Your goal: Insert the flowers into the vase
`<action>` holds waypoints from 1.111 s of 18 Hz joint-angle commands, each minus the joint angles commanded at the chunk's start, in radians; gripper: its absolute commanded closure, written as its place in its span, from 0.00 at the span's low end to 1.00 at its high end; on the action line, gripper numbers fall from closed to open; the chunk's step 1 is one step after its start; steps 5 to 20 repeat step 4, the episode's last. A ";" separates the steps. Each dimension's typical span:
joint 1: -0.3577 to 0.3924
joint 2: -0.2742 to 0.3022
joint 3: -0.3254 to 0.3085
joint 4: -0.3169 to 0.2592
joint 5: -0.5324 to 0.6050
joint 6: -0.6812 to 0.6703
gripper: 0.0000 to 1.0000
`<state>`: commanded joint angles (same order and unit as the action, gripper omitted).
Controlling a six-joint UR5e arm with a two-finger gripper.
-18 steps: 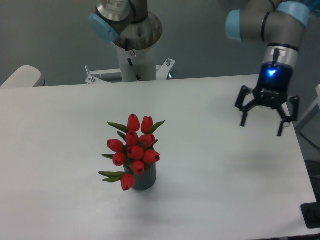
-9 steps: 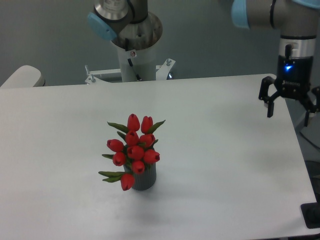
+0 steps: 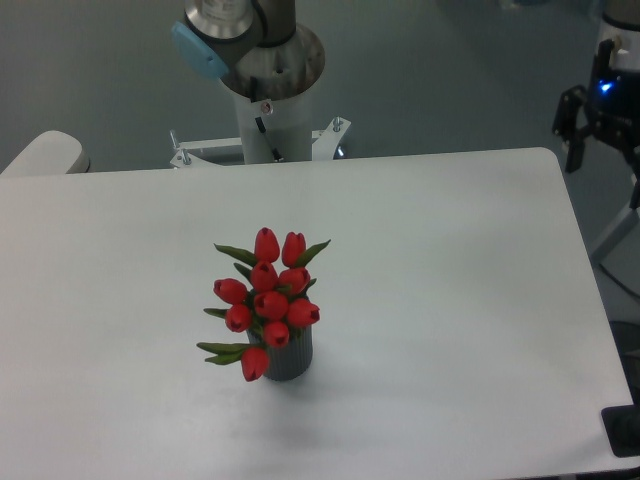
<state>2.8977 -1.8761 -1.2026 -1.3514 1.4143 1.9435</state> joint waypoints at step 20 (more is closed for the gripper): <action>-0.028 0.012 -0.044 0.008 0.002 -0.002 0.00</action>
